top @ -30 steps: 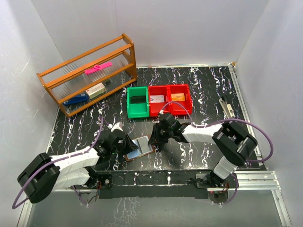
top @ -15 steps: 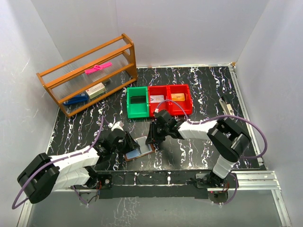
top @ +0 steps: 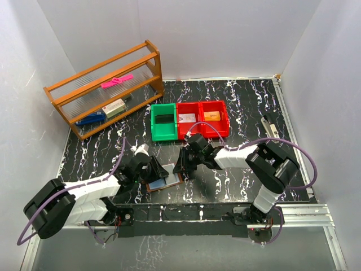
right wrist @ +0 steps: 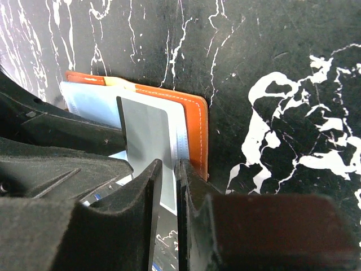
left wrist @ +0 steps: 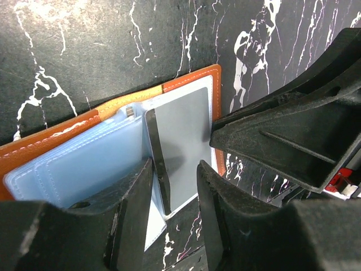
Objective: Take the credit cards out of the card holder
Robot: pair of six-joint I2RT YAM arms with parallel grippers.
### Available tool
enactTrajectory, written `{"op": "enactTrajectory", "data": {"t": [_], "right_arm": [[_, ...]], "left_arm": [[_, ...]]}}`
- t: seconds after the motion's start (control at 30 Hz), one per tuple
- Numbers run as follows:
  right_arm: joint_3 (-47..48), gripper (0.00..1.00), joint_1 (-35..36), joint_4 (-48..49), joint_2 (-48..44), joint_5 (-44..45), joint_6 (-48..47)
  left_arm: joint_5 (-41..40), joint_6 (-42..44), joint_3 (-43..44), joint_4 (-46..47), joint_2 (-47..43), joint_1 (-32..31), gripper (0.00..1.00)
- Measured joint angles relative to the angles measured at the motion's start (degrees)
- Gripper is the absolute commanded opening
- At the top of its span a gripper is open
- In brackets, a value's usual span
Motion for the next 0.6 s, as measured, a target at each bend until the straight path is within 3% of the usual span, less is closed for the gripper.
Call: {"op": "enactTrajectory", "data": {"t": [0.13,0.4,0.6], "right_arm": [[-0.8,0.15,-0.2,1.0,-0.3,-0.1,1.0],[-2.5,0.15,-0.7,0.6,-2.4,0.9,1.0],[-3.4,0.17,-0.6,-1.2,-4.4,3.4,1.4]], "left_arm": [[0.6,0.3,0.1,1.3,1.0,0.0,0.37],[1.5,4.3,3.5,0.7,6.2,0.7,0.00],[2.2,6.6,5.6,-0.2,7.9,0.7,0.00]]}}
